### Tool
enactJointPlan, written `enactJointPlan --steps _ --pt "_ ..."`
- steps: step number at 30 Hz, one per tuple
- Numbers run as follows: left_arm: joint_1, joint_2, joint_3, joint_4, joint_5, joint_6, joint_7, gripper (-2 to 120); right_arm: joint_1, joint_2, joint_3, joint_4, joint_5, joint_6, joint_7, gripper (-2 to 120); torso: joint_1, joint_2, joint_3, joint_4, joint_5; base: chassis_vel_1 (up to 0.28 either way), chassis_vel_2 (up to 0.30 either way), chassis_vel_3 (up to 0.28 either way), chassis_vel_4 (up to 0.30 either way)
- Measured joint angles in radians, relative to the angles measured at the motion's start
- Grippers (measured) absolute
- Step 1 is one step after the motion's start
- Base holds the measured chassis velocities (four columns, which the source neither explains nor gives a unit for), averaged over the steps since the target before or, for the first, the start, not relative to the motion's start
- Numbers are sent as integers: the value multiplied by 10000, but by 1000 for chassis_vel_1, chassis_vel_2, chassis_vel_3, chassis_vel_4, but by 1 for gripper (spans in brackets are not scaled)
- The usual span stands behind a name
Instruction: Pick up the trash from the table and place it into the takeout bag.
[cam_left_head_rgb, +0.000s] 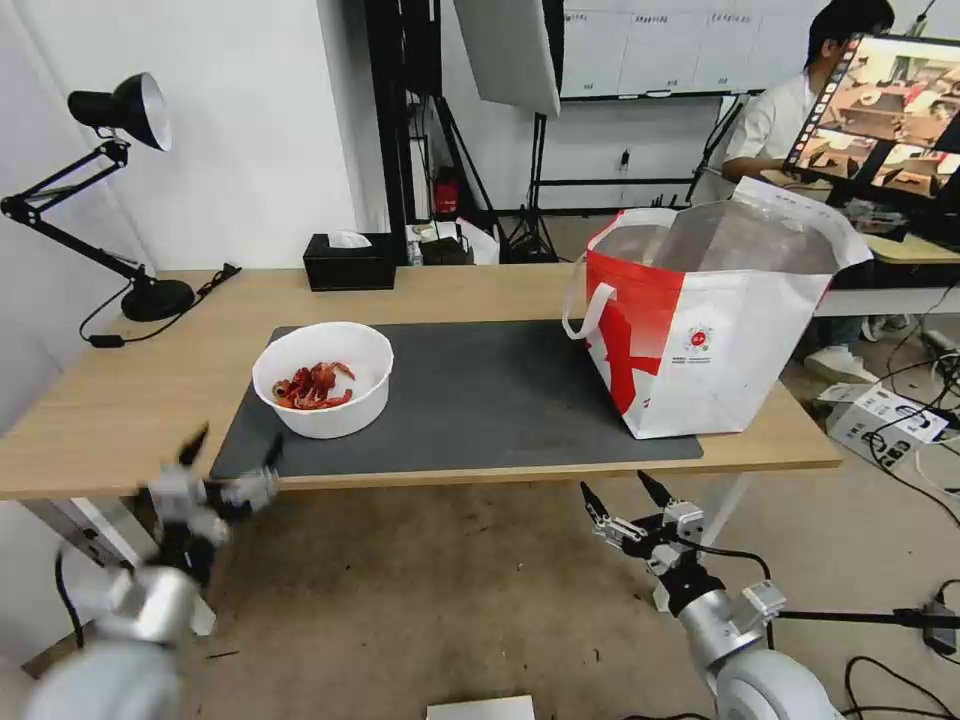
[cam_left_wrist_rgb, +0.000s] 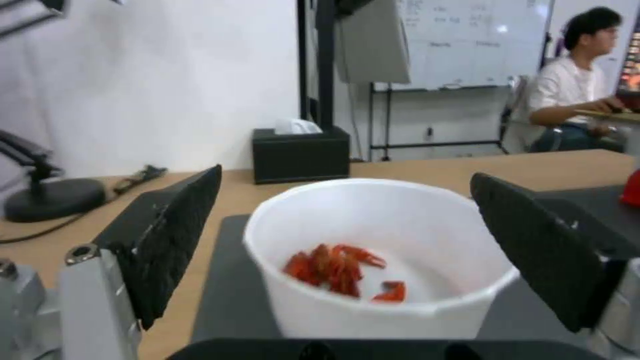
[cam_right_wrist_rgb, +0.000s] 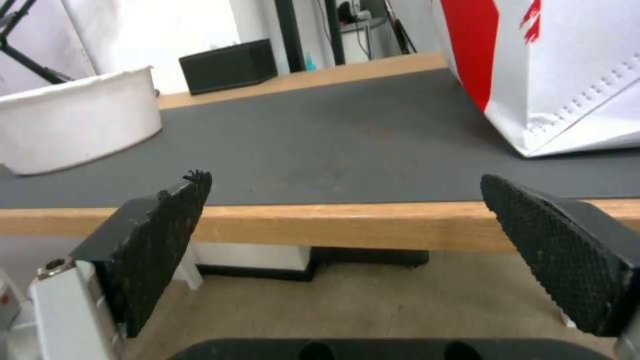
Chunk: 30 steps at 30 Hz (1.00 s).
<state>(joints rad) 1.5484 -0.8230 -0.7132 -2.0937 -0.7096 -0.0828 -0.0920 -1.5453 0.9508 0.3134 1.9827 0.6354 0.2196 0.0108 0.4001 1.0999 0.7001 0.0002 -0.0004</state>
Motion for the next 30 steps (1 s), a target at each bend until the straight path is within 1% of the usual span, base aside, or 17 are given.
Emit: enactJointPlan --steps 1,2,4,5,8,9,12,15,16,18,22,24,25,26,28,29,30 --pt "-474 552 242 212 -672 209 -157 100 3 0 0 0 1 -1 -2 100 -1 0 0 -1 -1 0 0 0 0" --pt "-474 552 242 212 -672 209 -157 100 3 0 0 0 1 -1 -2 100 -1 0 0 -1 -1 0 0 0 0" --pt "-1150 1212 607 587 -1489 377 -272 100 2 0 1 0 3 0 0 100 1 0 0 -6 0 0 0 0 0" --pt "-1150 1212 607 587 -1489 377 -272 100 2 0 1 0 3 0 0 100 1 0 0 -6 0 0 0 0 0" --pt "-1789 1807 1002 927 -2005 466 -282 100 2 0 1 1 6 -1 -2 100 0 0 0 3 4 0 0 0 0" --pt "-1789 1807 1002 927 -2005 466 -282 100 2 0 1 1 6 -1 -2 100 0 0 0 3 4 0 0 0 0" --pt "-2586 2166 1611 1313 -2357 585 -277 100 3 -1 3 1 8 0 -2 100 0 0 0 0 1 0 0 0 0" --pt "-3914 2475 2563 2078 -2917 760 -275 100 2 0 4 3 10 -1 -4 100 1 0 0 -5 2 0 0 0 0" --pt "-3914 2475 2563 2078 -2917 760 -275 100 2 0 4 3 10 -1 -4 100 1 0 0 -5 2 0 0 0 0" --pt "-4296 2657 2731 2556 -3241 970 -266 100 3 0 5 4 10 -1 -6 100 1 0 0 -3 1 0 0 0 0" --pt "-4397 2813 2731 2810 -3539 1309 -259 100 2 0 4 6 10 -1 -7 100 0 0 0 2 3 0 0 0 0" --pt "-4584 2964 2745 2880 -4161 2237 -258 100 2 0 5 8 10 -1 -7 100 -1 0 0 1 0 0 0 0 0" --pt "-4584 2964 2745 2880 -4161 2237 -258 100 2 0 5 8 10 -1 -7 100 -1 0 0 1 0 0 0 0 0" --pt "-4718 3022 2757 2879 -4462 2720 -257 100 3 -1 5 9 10 -1 -7 100 -1 0 -1 0 3 0 0 0 0" --pt "-5102 3158 2787 2891 -5253 4199 -248 100 2 -1 5 10 10 -1 -7 100 0 0 -1 -2 3 0 0 0 0" --pt "-5102 3158 2787 2891 -5253 4199 -248 100 2 -1 5 10 10 -1 -7 100 0 0 -1 -2 3 0 0 0 0" --pt "-5216 3181 2789 2912 -5414 4589 -248 100 3 -1 5 10 11 -1 -7 100 -1 0 -1 -2 3 0 0 0 0"
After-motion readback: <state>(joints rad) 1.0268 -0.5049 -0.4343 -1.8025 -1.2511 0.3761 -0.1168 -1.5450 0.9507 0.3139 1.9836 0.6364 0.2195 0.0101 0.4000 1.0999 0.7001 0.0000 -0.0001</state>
